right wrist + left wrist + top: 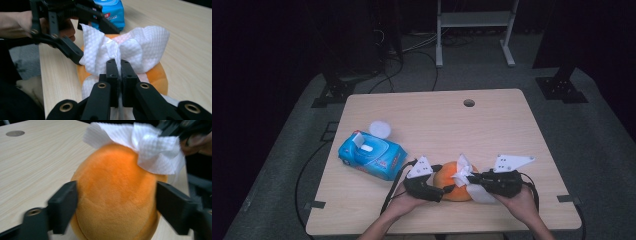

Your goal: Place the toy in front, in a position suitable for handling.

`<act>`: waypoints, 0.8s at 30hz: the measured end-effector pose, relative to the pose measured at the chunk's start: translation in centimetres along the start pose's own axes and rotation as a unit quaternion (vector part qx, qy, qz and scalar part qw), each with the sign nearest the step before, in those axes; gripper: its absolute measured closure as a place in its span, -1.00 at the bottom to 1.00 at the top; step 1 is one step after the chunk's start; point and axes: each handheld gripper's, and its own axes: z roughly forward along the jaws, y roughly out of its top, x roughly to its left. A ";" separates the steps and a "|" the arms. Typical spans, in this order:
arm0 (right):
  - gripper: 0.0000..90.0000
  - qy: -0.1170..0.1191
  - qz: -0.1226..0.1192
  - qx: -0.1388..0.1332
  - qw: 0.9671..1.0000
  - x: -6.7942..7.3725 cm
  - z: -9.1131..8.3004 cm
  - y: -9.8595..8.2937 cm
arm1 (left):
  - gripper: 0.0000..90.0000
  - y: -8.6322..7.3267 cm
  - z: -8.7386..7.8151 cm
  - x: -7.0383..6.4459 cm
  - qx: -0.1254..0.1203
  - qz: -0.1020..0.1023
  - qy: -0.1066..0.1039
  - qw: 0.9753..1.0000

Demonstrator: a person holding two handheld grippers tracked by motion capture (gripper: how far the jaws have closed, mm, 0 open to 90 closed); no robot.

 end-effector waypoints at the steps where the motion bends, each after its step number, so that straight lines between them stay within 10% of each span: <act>1: 0.91 -0.003 -0.012 -0.014 1.000 0.3 -0.2 0.4 | -0.31 0.0 0.0 -0.1 0.000 0.006 0.000 1.000; 11: 0.91 -0.050 0.014 0.006 0.999 -1.5 -1.3 -1.0 | -0.18 -0.4 -0.3 0.2 0.001 0.023 0.001 1.000; 18: 0.91 -0.026 0.004 -0.011 1.000 -0.5 -0.8 -0.7 | -0.22 -0.8 -0.4 0.8 0.003 0.014 0.003 1.000; 24: 0.91 -0.039 0.043 -0.002 0.998 -1.7 -1.1 -1.1 | -0.22 -1.2 -0.6 1.5 0.008 0.004 -0.003 1.000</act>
